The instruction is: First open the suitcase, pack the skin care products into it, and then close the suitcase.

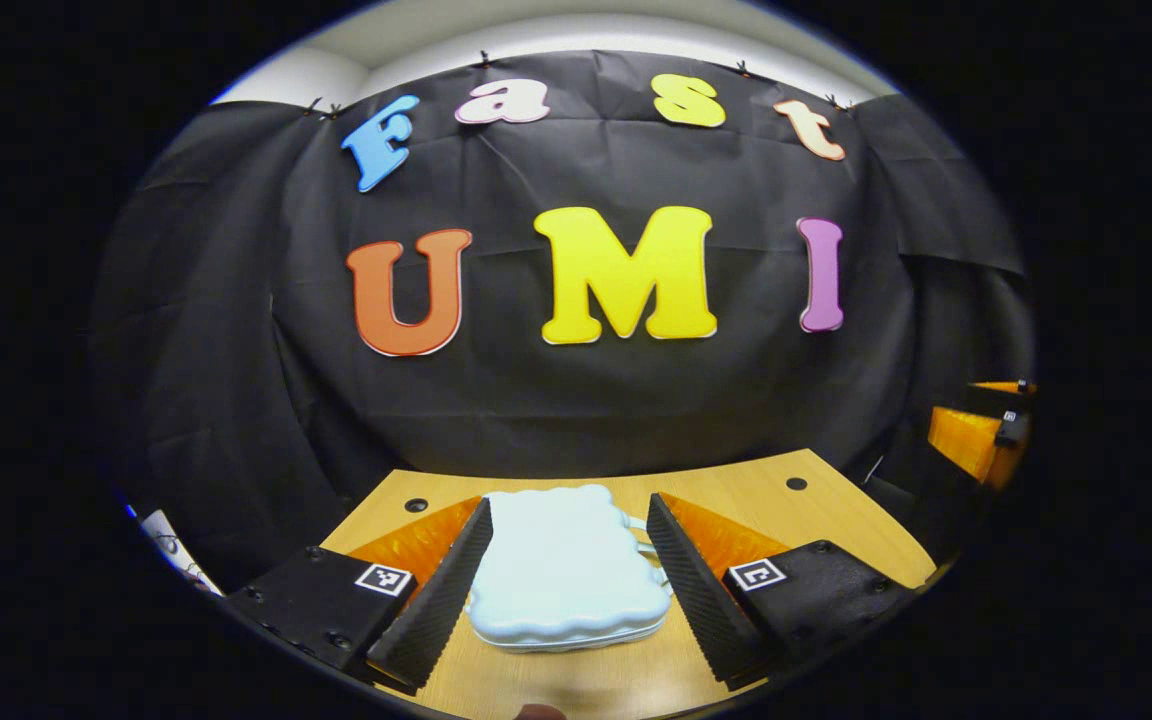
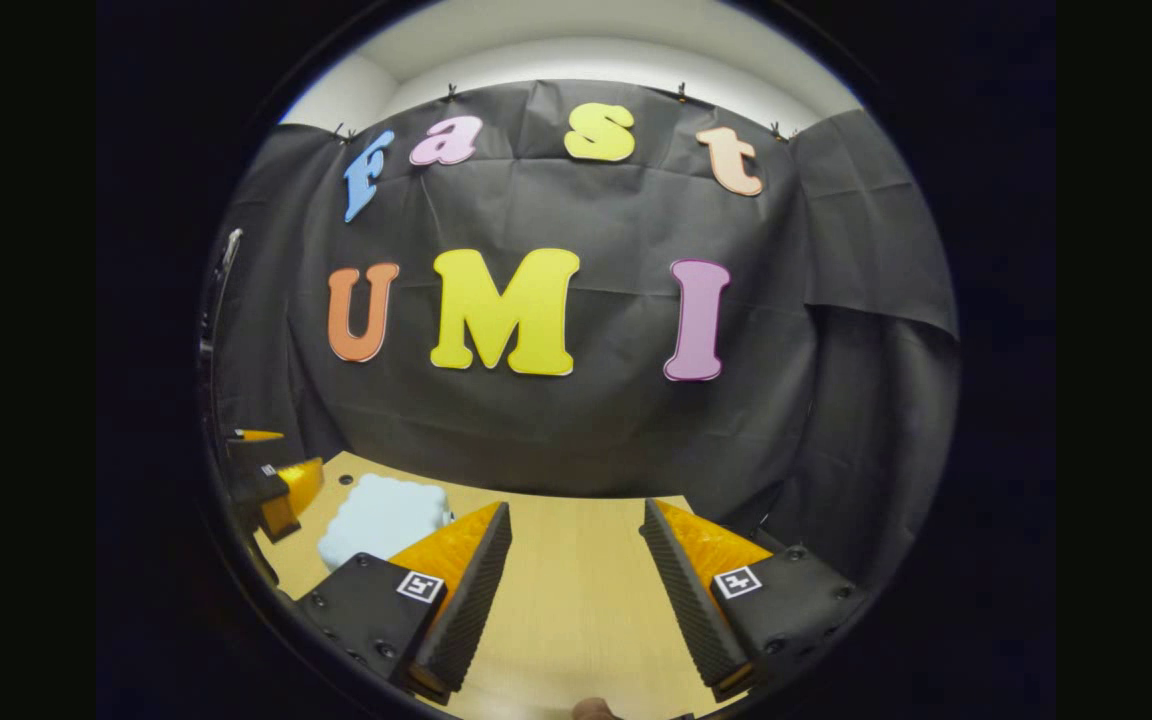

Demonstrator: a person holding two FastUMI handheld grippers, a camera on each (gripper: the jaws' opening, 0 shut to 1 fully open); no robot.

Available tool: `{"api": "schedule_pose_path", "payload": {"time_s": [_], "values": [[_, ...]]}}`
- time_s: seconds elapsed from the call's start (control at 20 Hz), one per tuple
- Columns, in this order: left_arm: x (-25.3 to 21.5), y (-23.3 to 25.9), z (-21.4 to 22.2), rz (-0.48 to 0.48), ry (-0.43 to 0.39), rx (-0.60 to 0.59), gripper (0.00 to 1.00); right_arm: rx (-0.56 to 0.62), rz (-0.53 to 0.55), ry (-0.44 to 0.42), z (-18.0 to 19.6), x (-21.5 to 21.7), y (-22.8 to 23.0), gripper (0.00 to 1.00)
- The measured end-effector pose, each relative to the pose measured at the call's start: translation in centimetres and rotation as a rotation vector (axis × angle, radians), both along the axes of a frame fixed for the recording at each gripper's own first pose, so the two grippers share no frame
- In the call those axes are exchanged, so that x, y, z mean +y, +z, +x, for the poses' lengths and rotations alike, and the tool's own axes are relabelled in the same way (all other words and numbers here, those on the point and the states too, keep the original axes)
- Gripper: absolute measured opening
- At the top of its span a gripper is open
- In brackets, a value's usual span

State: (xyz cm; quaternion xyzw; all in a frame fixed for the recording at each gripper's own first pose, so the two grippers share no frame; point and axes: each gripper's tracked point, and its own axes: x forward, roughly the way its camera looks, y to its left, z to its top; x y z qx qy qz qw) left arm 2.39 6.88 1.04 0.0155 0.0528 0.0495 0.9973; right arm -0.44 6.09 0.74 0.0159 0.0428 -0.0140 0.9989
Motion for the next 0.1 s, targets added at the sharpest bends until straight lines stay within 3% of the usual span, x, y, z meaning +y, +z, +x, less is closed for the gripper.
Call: {"api": "schedule_pose_path", "payload": {"time_s": [0.1], "values": [[1.26, 1.03, -0.05, -0.014, 0.007, -0.026, 0.99, -0.001, 0.011, -0.008, 0.08, 1.07, 0.32, 0.79]]}}
